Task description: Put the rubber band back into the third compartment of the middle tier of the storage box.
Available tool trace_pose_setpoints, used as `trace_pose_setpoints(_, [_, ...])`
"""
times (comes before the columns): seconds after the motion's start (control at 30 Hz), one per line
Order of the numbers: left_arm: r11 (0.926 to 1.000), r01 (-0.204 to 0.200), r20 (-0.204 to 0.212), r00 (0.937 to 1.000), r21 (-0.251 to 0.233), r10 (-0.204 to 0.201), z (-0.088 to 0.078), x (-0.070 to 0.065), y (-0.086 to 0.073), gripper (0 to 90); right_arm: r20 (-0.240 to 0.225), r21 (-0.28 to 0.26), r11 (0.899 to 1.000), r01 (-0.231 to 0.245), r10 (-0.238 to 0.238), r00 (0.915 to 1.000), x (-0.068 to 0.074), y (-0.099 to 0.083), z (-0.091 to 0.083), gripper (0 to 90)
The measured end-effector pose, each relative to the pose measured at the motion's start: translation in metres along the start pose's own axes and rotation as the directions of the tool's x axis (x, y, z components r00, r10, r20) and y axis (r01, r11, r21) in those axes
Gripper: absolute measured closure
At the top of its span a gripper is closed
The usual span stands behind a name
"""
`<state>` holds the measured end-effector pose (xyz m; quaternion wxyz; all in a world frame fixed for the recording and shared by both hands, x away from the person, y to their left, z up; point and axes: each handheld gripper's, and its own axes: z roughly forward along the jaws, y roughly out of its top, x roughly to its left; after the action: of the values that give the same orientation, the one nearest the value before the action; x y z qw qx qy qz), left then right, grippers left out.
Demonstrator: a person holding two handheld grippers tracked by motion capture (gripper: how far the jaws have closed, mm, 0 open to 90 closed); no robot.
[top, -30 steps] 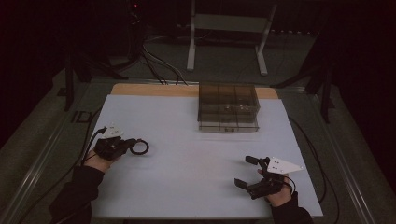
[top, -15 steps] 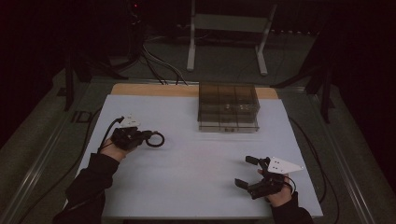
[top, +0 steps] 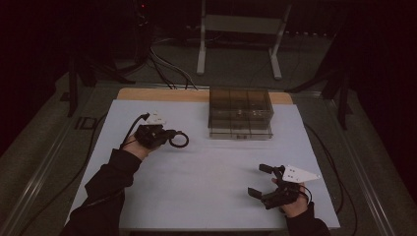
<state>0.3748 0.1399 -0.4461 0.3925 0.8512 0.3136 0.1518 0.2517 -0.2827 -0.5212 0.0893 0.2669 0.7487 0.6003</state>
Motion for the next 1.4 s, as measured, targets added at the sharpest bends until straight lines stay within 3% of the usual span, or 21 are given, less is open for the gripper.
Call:
trace_pose_setpoints(0.6, [0.9979, -0.061, 0.066, 0.9959, -0.021, 0.062, 0.030, -0.022, 0.049, 89.0, 0.004, 0.004, 1.000, 0.008, -0.008, 1.0000, 0.000, 0.000, 0.000, 0.0])
trace_pose_setpoints(1.4, [0.9923, -0.115, 0.141, 0.9827, -0.044, 0.121, 0.080, -0.058, 0.106, 88.9, 0.002, 0.003, 1.000, 0.003, -0.003, 1.0000, -0.001, 0.000, 0.000, 0.0])
